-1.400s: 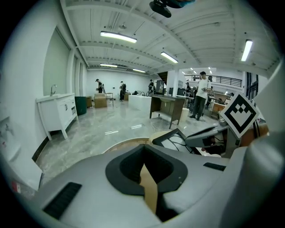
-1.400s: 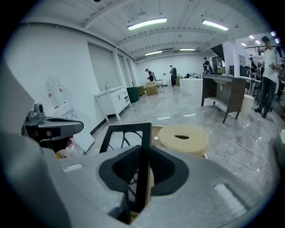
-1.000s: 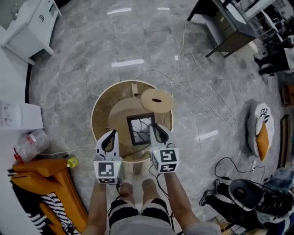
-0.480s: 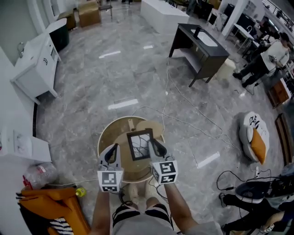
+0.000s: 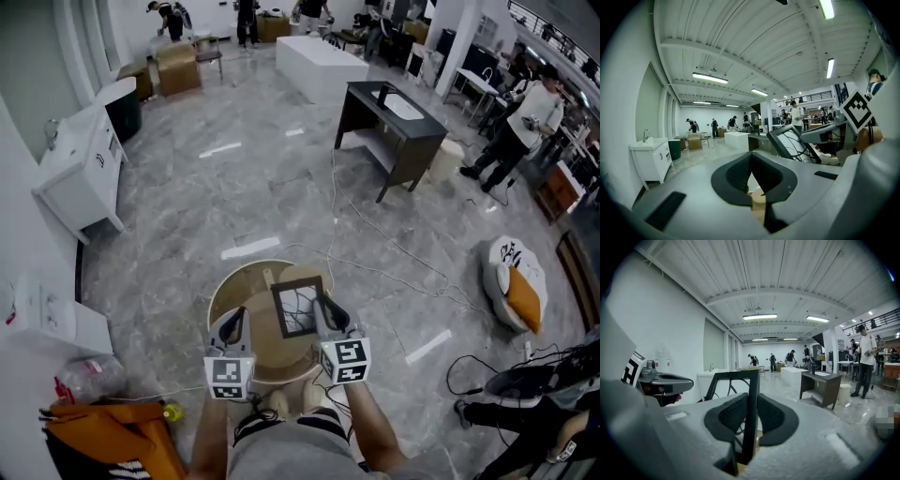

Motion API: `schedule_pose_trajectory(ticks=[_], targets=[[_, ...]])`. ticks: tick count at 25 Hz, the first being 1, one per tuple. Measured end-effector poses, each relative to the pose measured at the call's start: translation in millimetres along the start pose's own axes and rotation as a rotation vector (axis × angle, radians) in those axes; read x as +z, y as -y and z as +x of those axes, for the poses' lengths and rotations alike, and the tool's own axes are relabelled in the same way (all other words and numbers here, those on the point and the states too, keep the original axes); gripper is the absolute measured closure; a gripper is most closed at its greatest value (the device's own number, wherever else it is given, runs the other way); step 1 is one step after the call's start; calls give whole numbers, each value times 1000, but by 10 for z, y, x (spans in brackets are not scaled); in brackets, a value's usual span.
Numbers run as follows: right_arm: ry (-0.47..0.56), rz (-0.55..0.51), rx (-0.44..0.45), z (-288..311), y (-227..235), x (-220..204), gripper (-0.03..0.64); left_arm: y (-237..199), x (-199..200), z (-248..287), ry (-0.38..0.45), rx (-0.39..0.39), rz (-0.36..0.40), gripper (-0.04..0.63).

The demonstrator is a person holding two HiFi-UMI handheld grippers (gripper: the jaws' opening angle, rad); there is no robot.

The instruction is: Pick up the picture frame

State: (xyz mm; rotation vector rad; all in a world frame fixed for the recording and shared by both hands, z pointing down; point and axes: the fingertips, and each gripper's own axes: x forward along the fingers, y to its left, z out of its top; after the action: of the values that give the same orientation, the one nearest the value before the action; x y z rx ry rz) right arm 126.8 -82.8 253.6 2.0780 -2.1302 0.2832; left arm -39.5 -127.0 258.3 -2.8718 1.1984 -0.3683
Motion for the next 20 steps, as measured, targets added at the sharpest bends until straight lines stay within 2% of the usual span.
schedule_pose_trajectory(ticks=[12, 20], targets=[[47, -2, -55, -645, -194, -45, 551, 177, -15, -479, 28, -25, 14, 578], [54, 0, -49, -749, -321, -98, 551, 173, -11, -627, 37, -24, 20, 578]])
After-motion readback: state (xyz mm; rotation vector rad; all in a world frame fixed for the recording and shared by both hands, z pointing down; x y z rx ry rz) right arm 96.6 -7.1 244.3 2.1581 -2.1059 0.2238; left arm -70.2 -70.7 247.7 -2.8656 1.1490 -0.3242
